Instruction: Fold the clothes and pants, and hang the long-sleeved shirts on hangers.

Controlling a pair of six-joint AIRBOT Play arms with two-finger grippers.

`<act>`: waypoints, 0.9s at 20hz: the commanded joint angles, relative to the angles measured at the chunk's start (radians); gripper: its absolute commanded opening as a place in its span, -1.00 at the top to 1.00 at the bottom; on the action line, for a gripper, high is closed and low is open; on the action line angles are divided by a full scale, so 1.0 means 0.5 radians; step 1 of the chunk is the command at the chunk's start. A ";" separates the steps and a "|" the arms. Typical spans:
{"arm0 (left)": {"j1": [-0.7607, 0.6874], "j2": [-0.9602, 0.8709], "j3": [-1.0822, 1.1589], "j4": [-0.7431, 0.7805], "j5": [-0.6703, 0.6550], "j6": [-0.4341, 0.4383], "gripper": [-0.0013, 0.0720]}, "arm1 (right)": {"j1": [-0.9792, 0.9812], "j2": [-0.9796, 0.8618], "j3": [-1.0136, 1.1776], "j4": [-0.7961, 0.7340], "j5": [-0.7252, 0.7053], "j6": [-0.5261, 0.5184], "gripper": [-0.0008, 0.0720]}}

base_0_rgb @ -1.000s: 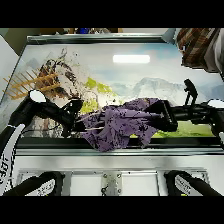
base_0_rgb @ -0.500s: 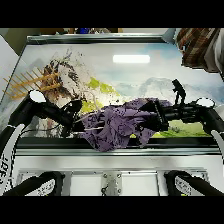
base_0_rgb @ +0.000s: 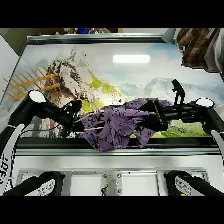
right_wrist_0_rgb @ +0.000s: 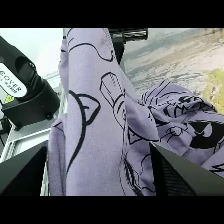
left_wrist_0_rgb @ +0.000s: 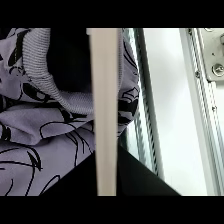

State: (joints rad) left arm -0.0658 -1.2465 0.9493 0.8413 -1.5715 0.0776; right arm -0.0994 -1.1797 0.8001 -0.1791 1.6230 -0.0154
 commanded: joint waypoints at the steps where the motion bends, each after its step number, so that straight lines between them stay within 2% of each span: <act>1: -0.002 -0.001 0.000 -0.007 -0.001 0.000 0.92 | 0.002 -0.002 -0.002 0.002 -0.001 0.000 -0.91; 16: -0.002 -0.001 0.000 0.010 -0.052 -0.046 0.92 | 0.002 -0.002 -0.002 0.001 -0.059 0.000 -0.87; 17: -0.002 -0.001 0.000 0.010 -0.052 -0.050 0.92 | 0.002 -0.002 -0.002 0.001 -0.058 0.000 -0.69; 18: -0.002 -0.001 0.000 0.009 -0.052 -0.050 0.92 | 0.002 -0.002 -0.002 0.002 -0.057 0.001 -0.24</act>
State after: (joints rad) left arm -0.0658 -1.2465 0.9489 0.8440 -1.5970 0.0540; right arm -0.0990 -1.1797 0.8001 -0.1783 1.5955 -0.0158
